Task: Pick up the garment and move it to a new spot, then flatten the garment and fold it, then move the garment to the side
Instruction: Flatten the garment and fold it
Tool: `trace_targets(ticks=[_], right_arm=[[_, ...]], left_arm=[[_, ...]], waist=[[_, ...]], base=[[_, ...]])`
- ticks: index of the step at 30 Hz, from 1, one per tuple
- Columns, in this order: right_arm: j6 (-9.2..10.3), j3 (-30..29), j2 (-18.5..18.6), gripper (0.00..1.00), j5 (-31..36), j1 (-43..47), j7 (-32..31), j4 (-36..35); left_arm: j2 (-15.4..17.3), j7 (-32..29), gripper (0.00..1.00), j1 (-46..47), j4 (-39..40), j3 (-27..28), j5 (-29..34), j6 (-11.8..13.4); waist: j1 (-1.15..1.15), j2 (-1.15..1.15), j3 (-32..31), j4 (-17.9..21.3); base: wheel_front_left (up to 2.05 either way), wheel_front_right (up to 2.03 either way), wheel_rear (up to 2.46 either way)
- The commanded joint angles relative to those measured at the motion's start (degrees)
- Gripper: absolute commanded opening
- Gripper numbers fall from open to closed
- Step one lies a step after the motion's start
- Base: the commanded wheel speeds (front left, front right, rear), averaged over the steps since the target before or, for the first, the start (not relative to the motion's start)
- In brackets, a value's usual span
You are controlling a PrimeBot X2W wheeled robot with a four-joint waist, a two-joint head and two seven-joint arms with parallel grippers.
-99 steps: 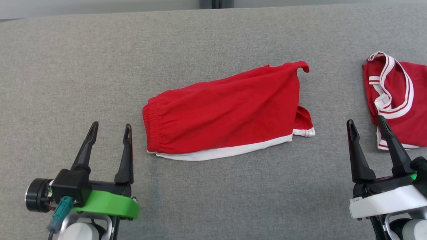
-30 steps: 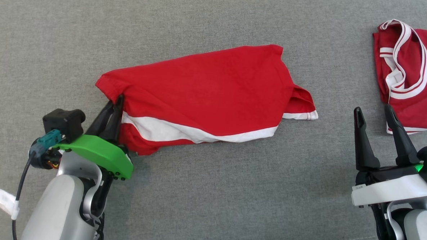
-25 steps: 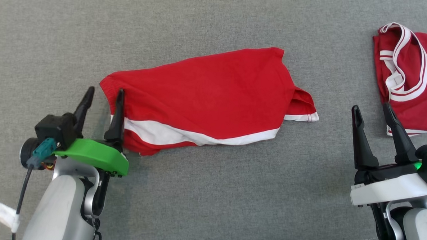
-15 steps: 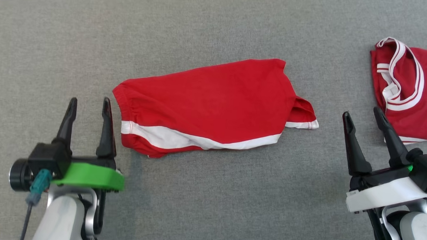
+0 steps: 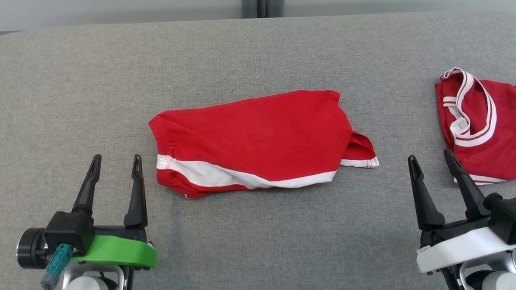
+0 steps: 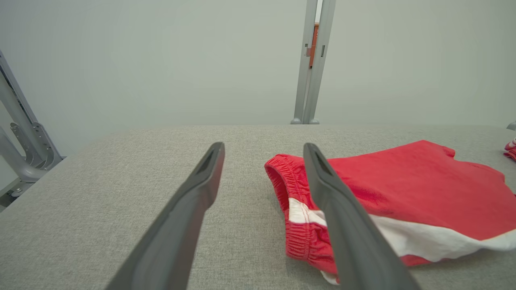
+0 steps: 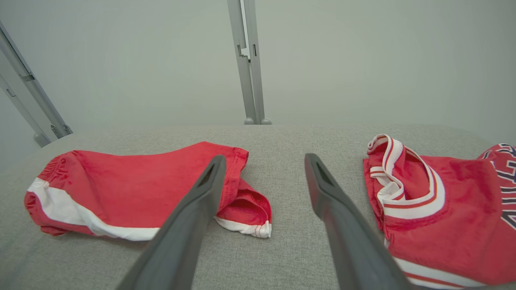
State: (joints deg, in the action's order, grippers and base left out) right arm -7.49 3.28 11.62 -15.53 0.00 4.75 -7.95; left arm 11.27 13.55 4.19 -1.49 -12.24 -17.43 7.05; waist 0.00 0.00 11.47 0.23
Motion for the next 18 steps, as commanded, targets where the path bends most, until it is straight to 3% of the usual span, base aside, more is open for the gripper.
trace_targets(ticks=[1, 11, 18], right_arm=[[0.01, -0.06, 0.27, 1.0, -0.34, 0.81, -0.11, -0.31], [0.0, -0.46, 1.0, 1.0, -0.5, 0.27, -0.97, -0.29], [0.0, 1.77, 3.67, 1.0, -1.95, -3.62, -3.43, 1.55]], left_arm=[[0.24, -0.26, 1.0, -0.66, 0.43, -0.04, 0.18, 0.25], [0.35, -0.33, 1.0, 0.74, 1.68, -0.69, 0.43, 0.52], [-0.31, 0.32, 1.0, 5.03, 1.74, -1.63, 0.67, -0.74]], waist=[[0.0, 0.0, -0.08, -0.04], [0.0, 0.0, 1.39, -0.99], [0.0, 0.0, 6.74, -3.87]], base=[[0.0, 0.0, 0.0], [0.0, 0.0, 0.0], [0.0, 0.0, 0.0]])
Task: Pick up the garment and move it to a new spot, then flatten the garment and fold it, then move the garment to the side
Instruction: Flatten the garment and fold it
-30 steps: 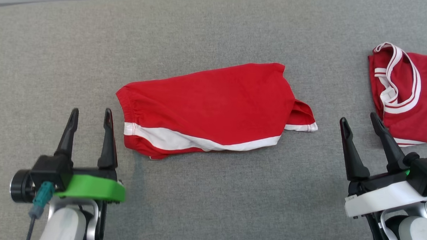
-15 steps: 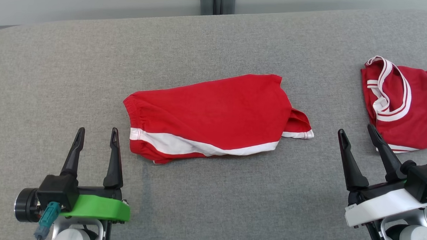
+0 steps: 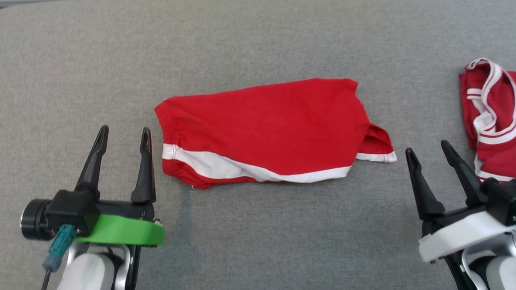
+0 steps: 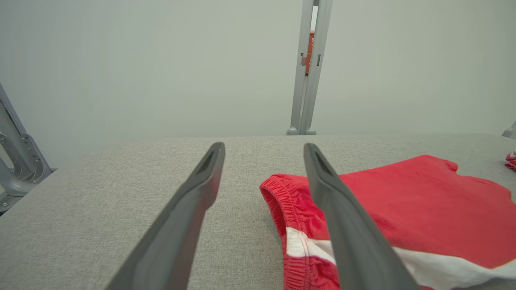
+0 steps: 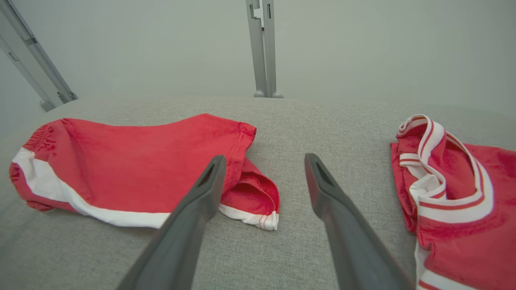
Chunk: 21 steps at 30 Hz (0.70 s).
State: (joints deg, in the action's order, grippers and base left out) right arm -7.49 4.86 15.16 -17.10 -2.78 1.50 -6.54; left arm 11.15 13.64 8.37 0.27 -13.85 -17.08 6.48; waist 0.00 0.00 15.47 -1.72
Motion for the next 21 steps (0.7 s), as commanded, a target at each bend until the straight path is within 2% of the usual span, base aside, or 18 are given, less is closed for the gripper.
trace_targets(ticks=[1, 7, 14, 16, 17, 21], right_arm=[[0.0, 0.93, 0.63, 1.0, -0.48, -1.79, -0.42, 0.63], [0.0, 5.2, 2.35, 1.0, -1.87, -8.06, -1.05, 5.93], [0.0, 8.13, 2.94, 1.0, -3.44, -14.82, -0.21, 14.18], [0.0, 8.81, 3.1, 0.55, -4.08, -15.98, 0.46, 15.14], [0.0, 9.19, 3.21, 0.0, -4.45, -16.15, 0.92, 15.38], [0.0, 9.77, 3.38, 0.0, -4.91, -15.26, 3.06, 14.16]], left_arm=[[-0.48, 0.44, 1.0, 1.64, -0.17, -0.18, 0.44, -0.34], [-1.8, 1.1, 1.0, 5.13, -1.81, -0.73, 0.77, -1.36], [-2.8, 1.62, 1.0, 7.04, -3.62, -0.7, 1.31, -2.45], [-2.96, 1.66, 1.0, 7.24, -3.79, -0.55, 1.51, -2.52], [-3.02, 1.58, 1.0, 7.25, -3.72, -0.36, 1.61, -2.6], [-2.98, 1.58, 1.0, 6.45, -3.41, 0.55, 2.06, -2.54]], waist=[[0.0, 0.0, 3.72, -2.5], [0.0, 0.0, 7.43, -5.15], [0.0, 0.0, 8.67, -6.56], [0.0, 0.0, 8.69, -6.65], [0.0, 0.0, 8.65, -6.63], [0.0, 0.0, 8.1, -5.69]], base=[[0.0, 0.0, 0.0], [0.0, 0.0, 0.0], [0.0, 0.0, 0.0], [0.0, 0.0, 0.0], [0.0, 0.0, 0.0], [0.0, 0.0, 0.0]])
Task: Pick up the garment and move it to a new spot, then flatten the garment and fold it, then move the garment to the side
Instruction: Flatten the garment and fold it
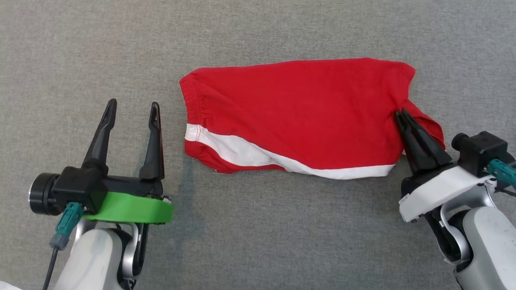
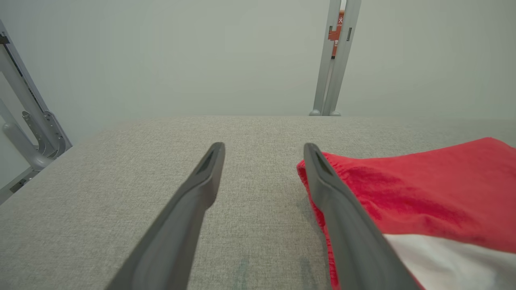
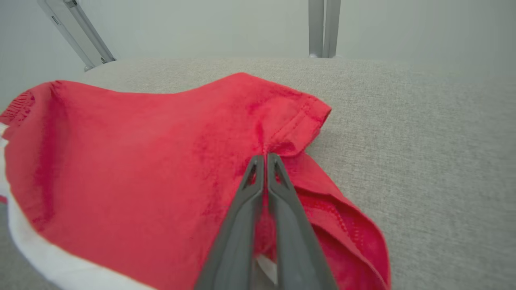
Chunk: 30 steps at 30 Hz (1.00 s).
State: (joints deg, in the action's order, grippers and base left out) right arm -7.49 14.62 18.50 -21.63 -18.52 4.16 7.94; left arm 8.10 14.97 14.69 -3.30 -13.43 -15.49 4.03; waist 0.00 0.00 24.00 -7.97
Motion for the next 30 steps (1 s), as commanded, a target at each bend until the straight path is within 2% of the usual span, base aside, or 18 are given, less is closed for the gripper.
trace_targets(ticks=[1, 8, 13, 17, 22, 30], right_arm=[[0.0, 0.06, -0.08, 0.0, -0.42, 0.98, 0.95, -0.88], [0.01, -3.73, -0.62, 0.0, 0.45, 6.74, 3.36, -8.16], [0.0, -9.0, -2.32, 0.0, 2.07, 11.78, 0.76, -15.72], [0.0, -10.76, -3.28, 0.0, 2.68, 12.44, -2.28, -19.99], [0.0, -10.84, -2.36, 0.0, 2.54, 9.46, -4.68, -20.63], [0.0, -10.83, 0.67, 0.0, 1.07, 2.65, -5.25, -15.41]], left_arm=[[0.11, 0.25, 1.0, -0.21, 0.25, 0.37, 0.62, 0.04], [0.65, 0.21, 1.0, -1.54, 0.7, 1.53, 1.08, -0.12], [0.58, 0.21, 1.0, -1.9, 1.13, 1.75, 1.38, -0.22], [0.23, 0.21, 1.0, -1.39, 1.33, 1.57, 1.6, -0.5], [-0.64, 0.21, 1.0, 0.39, 0.91, 0.75, 1.86, -1.31], [-2.27, 0.21, 1.0, 2.36, 0.77, 0.12, 2.21, -2.34]], waist=[[0.0, 0.0, -0.65, 0.95], [0.0, 0.0, -2.03, 3.77], [0.0, 0.0, -2.21, 4.96], [0.0, 0.0, -1.65, 4.96], [0.0, 0.0, -0.15, 3.14], [0.0, 0.0, 3.23, -0.66]], base=[[0.0, 0.0, 0.0], [0.0, 0.0, 0.0], [0.0, 0.0, 0.0], [0.0, 0.0, 0.0], [0.0, 0.0, 0.0], [0.0, 0.0, 0.0]])
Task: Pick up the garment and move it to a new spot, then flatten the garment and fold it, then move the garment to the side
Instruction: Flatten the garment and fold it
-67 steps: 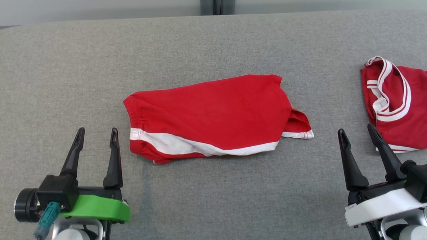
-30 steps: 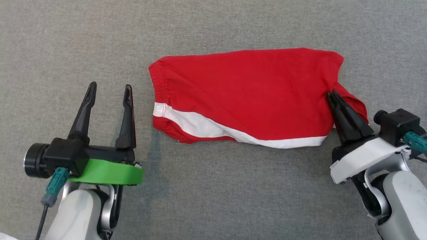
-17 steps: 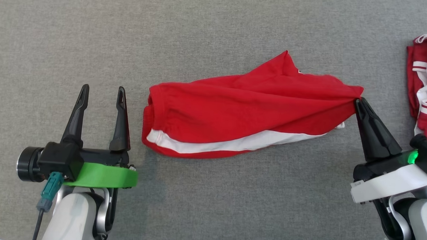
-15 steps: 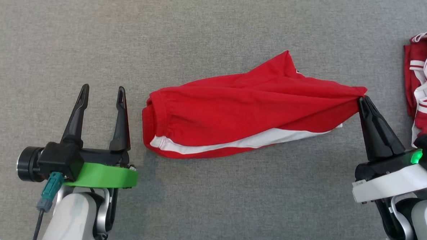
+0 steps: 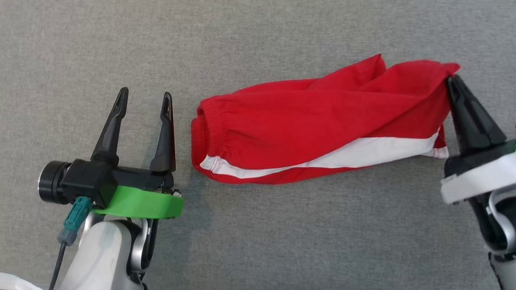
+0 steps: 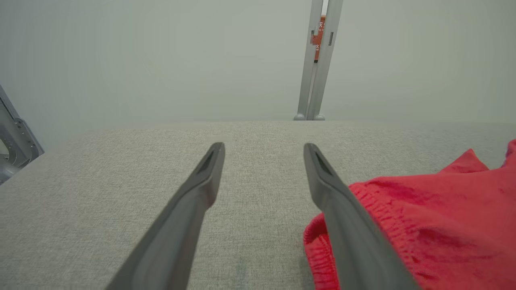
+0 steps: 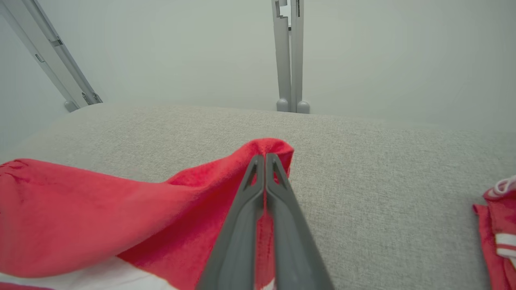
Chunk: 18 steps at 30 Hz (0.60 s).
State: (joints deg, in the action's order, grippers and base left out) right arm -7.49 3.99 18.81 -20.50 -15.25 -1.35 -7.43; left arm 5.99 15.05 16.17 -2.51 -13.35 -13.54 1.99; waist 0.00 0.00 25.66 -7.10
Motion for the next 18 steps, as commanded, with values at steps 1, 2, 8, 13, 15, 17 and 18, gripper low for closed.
trace_targets(ticks=[1, 2, 8, 13, 15, 17, 18], right_arm=[[0.01, -0.22, 0.62, 0.0, -0.79, -1.99, 0.49, 1.46], [0.0, -0.09, 1.12, 0.0, -1.23, -3.33, 0.88, 3.06], [0.0, 1.0, 2.66, 0.09, -3.77, -9.89, 3.77, 13.22], [0.01, 1.89, 2.64, 1.0, -3.95, -11.5, 9.04, 19.12], [0.0, 1.57, 2.72, 1.0, -3.33, -10.69, 11.37, 20.01], [0.01, 0.88, 2.79, 1.0, -2.56, -9.34, 13.17, 20.06], [0.01, 0.45, 2.94, 1.0, -2.04, -8.76, 13.69, 19.76]], left_arm=[[-0.32, 0.14, 1.0, 1.13, -0.01, 0.09, 0.39, -0.48], [-0.45, 0.14, 1.0, 1.33, -0.07, 0.13, 0.49, -0.54], [-0.99, 0.15, 1.0, 1.91, -0.68, 0.34, 1.12, -1.29], [-1.26, 0.14, 1.0, 1.12, -1.21, 0.96, 1.66, -1.41], [-1.14, 0.14, 1.0, 0.5, -1.42, 1.36, 1.92, -1.44], [-0.94, 0.14, 1.0, -0.15, -1.64, 1.74, 2.02, -1.42], [-0.85, 0.14, 1.0, -0.38, -1.71, 1.81, 2.14, -1.44]], waist=[[0.0, 0.0, 1.95, -1.85], [0.0, 0.0, 2.25, -2.15], [0.0, 0.0, 2.77, -2.77], [0.0, 0.0, 1.53, -1.61], [0.0, 0.0, 0.78, -0.81], [0.0, 0.0, -0.14, 0.06], [0.0, 0.0, -0.5, 0.4]], base=[[0.0, 0.0, 0.0], [0.0, 0.0, 0.0], [0.0, 0.0, 0.0], [0.0, 0.0, 0.0], [0.0, 0.0, 0.0], [0.0, 0.0, 0.0], [0.0, 0.0, 0.0]])
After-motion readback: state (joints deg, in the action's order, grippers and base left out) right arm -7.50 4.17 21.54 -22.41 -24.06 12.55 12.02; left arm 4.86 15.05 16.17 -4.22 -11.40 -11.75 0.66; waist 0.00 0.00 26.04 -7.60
